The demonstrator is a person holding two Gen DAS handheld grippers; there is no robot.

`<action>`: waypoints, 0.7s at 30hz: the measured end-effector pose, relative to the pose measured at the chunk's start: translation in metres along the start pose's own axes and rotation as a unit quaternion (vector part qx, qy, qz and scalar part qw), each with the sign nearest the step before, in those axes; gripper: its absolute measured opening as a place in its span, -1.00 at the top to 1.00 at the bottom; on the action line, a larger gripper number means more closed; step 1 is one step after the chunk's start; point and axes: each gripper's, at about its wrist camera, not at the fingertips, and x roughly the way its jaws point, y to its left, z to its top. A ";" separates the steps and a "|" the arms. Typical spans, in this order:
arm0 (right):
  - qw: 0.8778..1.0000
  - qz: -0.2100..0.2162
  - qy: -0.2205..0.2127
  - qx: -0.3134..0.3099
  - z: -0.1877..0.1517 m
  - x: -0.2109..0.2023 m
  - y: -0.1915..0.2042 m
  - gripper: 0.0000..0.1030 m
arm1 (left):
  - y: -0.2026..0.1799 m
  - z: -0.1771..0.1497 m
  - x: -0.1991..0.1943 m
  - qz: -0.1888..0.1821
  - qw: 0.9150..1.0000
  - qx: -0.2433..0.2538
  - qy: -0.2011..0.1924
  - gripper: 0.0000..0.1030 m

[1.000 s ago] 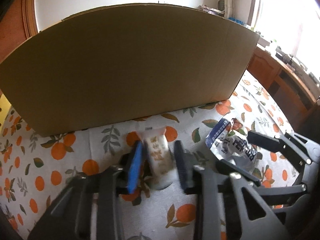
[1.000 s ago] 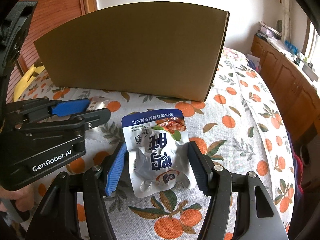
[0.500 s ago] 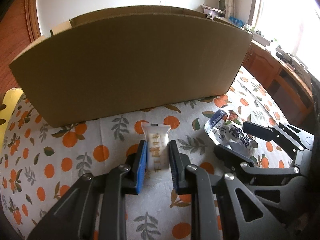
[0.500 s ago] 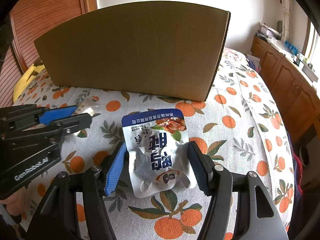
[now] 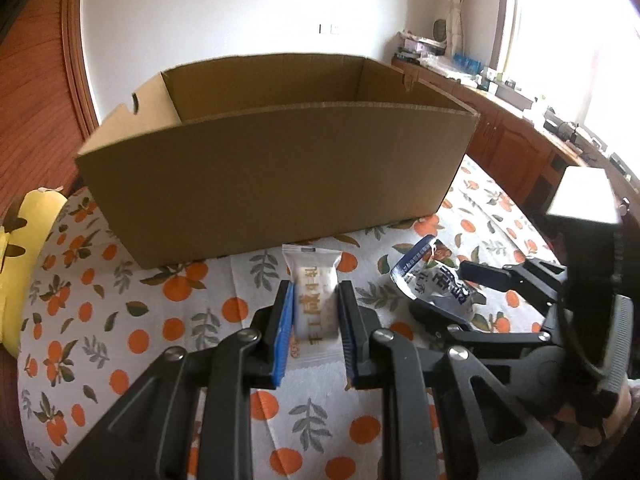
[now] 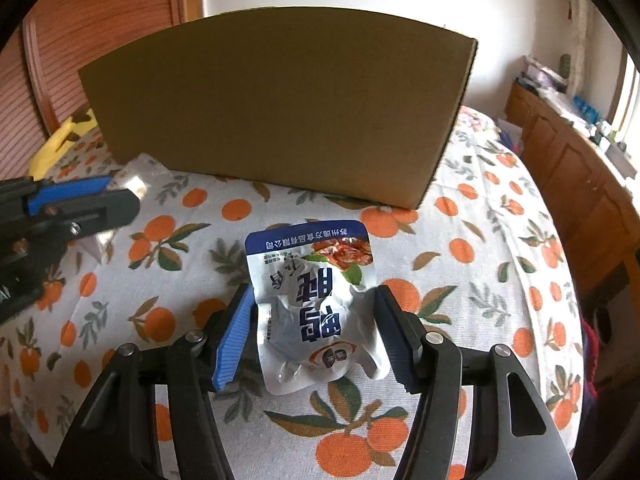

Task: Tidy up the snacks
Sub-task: 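Lift both packets and carry them over the open box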

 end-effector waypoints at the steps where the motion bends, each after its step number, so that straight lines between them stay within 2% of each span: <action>1: 1.000 -0.003 0.001 0.002 0.001 0.000 -0.002 -0.20 | 0.001 0.001 -0.004 -0.001 1.000 0.000 -0.005 0.63; 7: 1.000 0.003 -0.009 0.013 0.004 -0.017 -0.006 -0.20 | 0.003 0.009 -0.026 -0.009 0.999 0.008 -0.031 0.63; 16: 0.997 0.011 -0.074 0.006 0.036 -0.085 -0.001 -0.20 | 0.011 0.047 -0.053 -0.017 0.997 0.027 -0.077 0.62; 21: 0.994 0.022 -0.105 0.001 0.061 -0.109 0.004 -0.20 | 0.018 0.070 -0.062 -0.017 0.994 0.035 -0.100 0.62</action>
